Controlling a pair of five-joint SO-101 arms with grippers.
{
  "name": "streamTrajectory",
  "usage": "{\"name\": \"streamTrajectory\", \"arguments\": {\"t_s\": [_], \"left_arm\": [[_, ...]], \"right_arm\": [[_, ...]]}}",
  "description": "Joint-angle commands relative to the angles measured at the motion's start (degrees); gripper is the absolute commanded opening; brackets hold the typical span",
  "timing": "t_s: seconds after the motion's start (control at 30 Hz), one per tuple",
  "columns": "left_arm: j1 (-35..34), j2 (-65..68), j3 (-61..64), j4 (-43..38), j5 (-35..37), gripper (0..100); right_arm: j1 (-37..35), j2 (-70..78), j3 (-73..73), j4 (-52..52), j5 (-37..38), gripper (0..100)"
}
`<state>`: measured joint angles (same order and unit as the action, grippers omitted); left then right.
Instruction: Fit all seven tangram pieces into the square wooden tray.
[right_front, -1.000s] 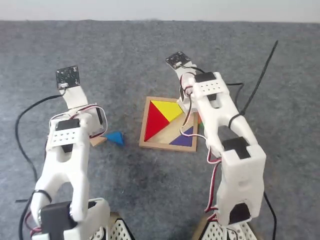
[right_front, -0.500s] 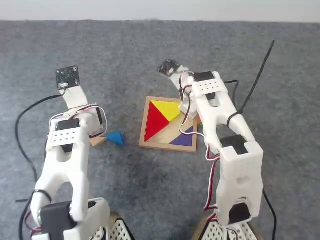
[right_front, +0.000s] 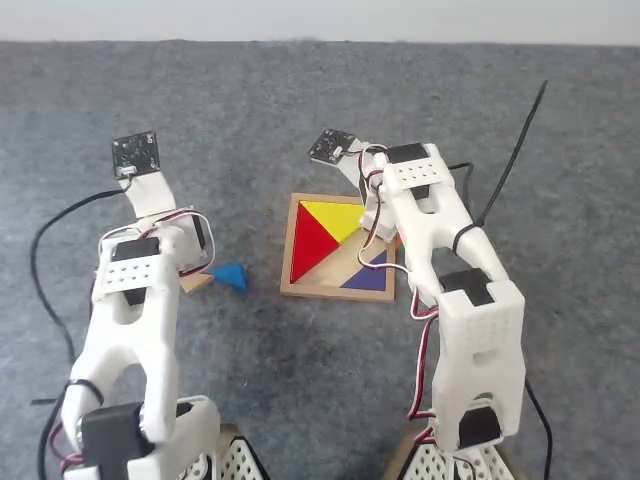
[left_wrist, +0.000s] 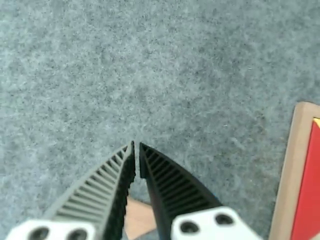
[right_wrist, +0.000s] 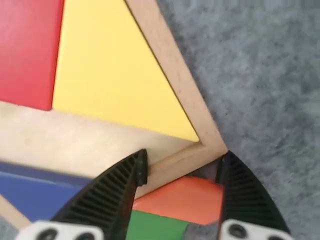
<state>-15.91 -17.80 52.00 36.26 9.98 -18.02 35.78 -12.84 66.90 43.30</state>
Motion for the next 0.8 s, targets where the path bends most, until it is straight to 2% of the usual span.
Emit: {"name": "streamTrajectory", "arguments": {"t_s": [0.0, 0.2, 0.43, 0.5, 0.6, 0.77], "left_arm": [[-0.2, -0.4, -0.6, -1.1, -0.4, 1], [-0.2, -0.4, -0.6, -1.1, -0.4, 1], [-0.3, -0.4, -0.6, -1.1, -0.4, 1], [-0.3, -0.4, -0.6, -1.1, -0.4, 1], [-0.3, -0.4, -0.6, -1.1, -0.4, 1], [-2.3, -0.4, -0.9, -1.1, -0.4, 1]], "right_arm": [[-0.3, 2.4, -5.9, 1.0, 0.5, 19.2], [-0.7, 5.4, -11.2, 5.6, 0.5, 1.2], [-3.6, 5.4, -11.4, 10.3, -0.5, 1.2], [-4.9, 5.4, -12.8, 12.8, -5.0, 1.1], [-6.5, 5.4, -15.2, 16.2, -15.6, 0.6], [-9.2, 5.7, -16.3, 17.4, -29.7, 0.6]]}}
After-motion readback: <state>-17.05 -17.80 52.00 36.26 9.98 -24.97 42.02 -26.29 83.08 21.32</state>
